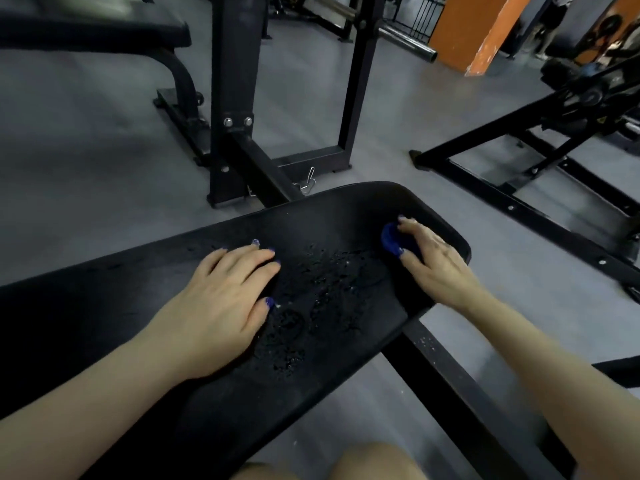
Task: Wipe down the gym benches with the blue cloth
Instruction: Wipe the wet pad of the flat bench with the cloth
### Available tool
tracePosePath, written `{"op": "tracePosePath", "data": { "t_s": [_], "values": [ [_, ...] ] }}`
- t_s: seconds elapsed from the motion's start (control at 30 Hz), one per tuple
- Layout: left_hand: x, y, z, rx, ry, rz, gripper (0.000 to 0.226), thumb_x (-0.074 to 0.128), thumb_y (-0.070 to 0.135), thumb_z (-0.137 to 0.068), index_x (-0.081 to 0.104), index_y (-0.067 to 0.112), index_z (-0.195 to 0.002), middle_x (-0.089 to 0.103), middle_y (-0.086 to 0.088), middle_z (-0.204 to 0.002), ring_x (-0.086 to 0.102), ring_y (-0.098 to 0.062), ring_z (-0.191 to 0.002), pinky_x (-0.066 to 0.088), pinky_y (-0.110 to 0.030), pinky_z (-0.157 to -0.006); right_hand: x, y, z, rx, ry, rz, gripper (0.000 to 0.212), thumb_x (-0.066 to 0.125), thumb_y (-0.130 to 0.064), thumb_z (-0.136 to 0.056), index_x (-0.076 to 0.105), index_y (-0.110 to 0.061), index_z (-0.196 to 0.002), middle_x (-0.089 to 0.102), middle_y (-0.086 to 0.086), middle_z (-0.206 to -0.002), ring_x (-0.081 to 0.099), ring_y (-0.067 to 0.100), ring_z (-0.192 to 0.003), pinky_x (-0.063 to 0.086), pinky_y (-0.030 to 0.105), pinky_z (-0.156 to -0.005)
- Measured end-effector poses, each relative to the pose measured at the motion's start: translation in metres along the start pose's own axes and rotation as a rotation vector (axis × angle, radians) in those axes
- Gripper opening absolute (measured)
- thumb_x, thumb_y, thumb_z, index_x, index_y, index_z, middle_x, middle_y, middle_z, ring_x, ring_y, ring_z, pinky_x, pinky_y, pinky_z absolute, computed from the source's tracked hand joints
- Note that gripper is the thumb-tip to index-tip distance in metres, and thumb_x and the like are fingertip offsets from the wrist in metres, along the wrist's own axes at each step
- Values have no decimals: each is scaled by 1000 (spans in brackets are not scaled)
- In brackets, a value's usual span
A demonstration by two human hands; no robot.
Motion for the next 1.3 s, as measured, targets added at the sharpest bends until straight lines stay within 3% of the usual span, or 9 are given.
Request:
{"op": "tracePosePath", "data": {
  "t_s": [0.1,0.3,0.43,0.57,0.67,0.77,0.93,1.13,1.3],
  "values": [
    [1,-2,1,9,19,5,55,27,42,-94,47,19,-140,41,4,-147,29,-14,-141,14,-35,-116,16,-24,-66,-116,-68,-7,50,47,-28,-101,36,-23,-149,28,-4,-158,17,10,-148,14,25,-120],
    [0,-3,0,16,48,2,51,28,42,-95,47,22,-138,42,7,-146,30,-11,-140,13,-33,-115,49,-68,-141,-217,-45,23,41,47,-38,-100,50,-29,-141,41,-5,-152,34,15,-141,22,28,-116],
    [0,-2,2,22,42,-19,53,25,43,-95,46,21,-139,41,7,-146,29,-12,-140,11,-32,-114,35,-64,-84,-354,-47,-6,39,50,-28,-100,53,-22,-139,44,-2,-149,39,15,-138,28,32,-116],
    [2,-1,1,24,41,-36,54,25,41,-95,47,19,-139,41,4,-146,30,-14,-140,12,-34,-114,21,-50,26,-423,-108,-35,43,45,-35,-99,54,-18,-138,43,-4,-150,36,11,-141,29,29,-117],
    [2,-1,2,24,38,-39,54,25,41,-95,47,18,-139,41,3,-146,31,-15,-139,16,-37,-115,13,-39,62,-409,-130,-67,44,44,-34,-99,54,-17,-138,41,-7,-151,34,9,-142,26,21,-116],
    [3,-1,1,15,11,-43,54,24,43,-95,45,20,-140,38,4,-148,29,-14,-140,18,-39,-116,16,-42,26,-351,-96,-18,42,49,-30,-100,52,-17,-140,40,-5,-152,29,12,-144,17,16,-118],
    [-2,1,1,-7,-15,-31,59,20,45,-94,40,22,-144,33,5,-152,22,-12,-143,15,-38,-118,37,-65,-47,-81,33,25,49,49,-34,-100,43,-16,-145,30,2,-158,13,21,-149,15,36,-121],
    [-18,-6,27,-1,-11,37,67,16,53,-91,36,24,-147,24,7,-156,12,-10,-147,9,-37,-120,24,-51,3,-240,-90,-13,44,52,-27,-99,47,-24,-143,39,-7,-152,25,10,-145,14,17,-114],
    [-20,-39,70,-81,7,-13,61,24,52,-94,42,21,-143,35,5,-152,22,-12,-144,19,-41,-118,-1,-5,-13,-98,-31,-31,42,55,-19,-98,52,-22,-140,42,-5,-151,23,11,-146,15,22,-116]
  ]
}}
Point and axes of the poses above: each hand's wrist, its own z-axis away from the middle knuckle, its own x-axis out of the palm, y = z × x, the point moved 8 cm from there along -z, towards the middle knuckle
